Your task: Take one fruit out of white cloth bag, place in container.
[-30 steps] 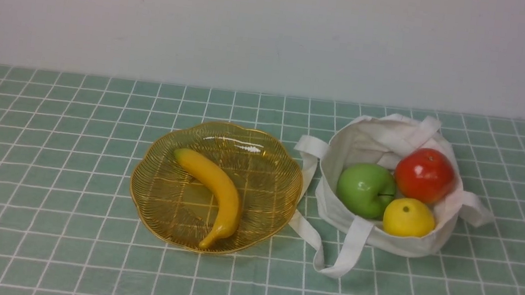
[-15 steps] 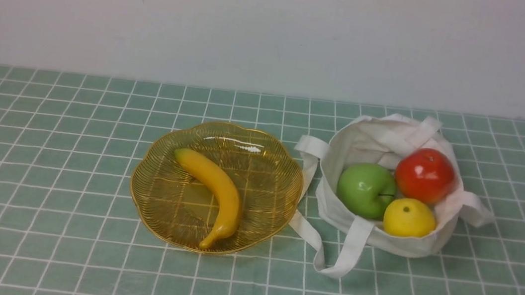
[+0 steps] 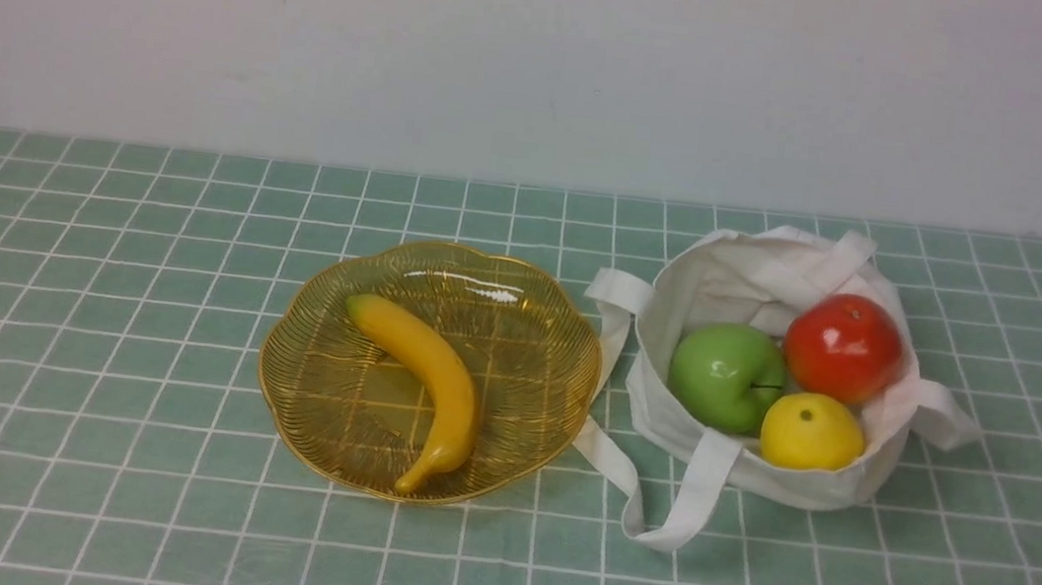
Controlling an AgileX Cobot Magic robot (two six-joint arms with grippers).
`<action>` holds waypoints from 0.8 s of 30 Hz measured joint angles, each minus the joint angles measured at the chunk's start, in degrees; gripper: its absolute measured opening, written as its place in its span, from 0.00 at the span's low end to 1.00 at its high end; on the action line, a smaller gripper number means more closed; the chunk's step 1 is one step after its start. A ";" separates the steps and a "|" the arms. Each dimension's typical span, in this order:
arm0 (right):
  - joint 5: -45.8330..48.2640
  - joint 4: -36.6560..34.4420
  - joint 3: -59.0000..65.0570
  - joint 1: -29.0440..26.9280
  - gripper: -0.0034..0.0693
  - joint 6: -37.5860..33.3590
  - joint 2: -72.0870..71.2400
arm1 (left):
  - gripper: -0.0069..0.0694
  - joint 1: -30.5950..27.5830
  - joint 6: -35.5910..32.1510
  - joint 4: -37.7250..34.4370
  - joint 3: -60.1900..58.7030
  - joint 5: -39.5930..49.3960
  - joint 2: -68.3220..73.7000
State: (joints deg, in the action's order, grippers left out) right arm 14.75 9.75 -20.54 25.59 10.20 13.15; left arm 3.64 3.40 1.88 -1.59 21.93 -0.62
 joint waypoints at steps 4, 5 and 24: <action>-0.17 -3.44 2.22 -0.25 0.03 0.00 -2.05 | 0.08 0.00 0.00 0.00 0.00 0.00 0.00; -0.17 -4.07 2.34 -0.32 0.03 -0.08 -2.21 | 0.08 0.00 0.00 0.00 0.00 0.00 0.00; 11.73 -10.29 20.97 -30.25 0.03 -5.72 -13.53 | 0.08 0.00 0.00 0.00 0.00 0.00 0.00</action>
State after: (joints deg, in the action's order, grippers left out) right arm 26.48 -0.54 0.43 -4.66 4.48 -0.38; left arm 3.64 3.40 1.88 -1.59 21.93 -0.62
